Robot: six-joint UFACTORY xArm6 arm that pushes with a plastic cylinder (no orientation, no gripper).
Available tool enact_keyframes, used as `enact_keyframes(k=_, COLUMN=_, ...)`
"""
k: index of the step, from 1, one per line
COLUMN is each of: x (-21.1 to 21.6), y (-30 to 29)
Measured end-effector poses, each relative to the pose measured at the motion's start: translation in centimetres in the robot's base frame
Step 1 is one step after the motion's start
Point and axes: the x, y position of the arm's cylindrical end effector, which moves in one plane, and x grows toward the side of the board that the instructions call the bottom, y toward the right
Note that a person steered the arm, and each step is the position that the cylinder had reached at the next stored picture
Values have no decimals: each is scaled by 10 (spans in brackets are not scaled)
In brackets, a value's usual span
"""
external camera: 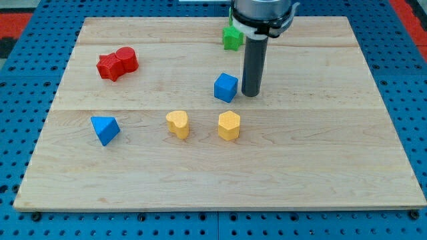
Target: Place the cube into the red blocks
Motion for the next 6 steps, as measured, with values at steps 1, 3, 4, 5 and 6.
enact_keyframes(k=1, x=-3, y=-43)
enact_keyframes(k=3, x=7, y=-110)
enact_keyframes(k=4, x=6, y=-158)
enact_keyframes(k=5, x=-19, y=-189)
enact_keyframes(k=6, x=-17, y=-192)
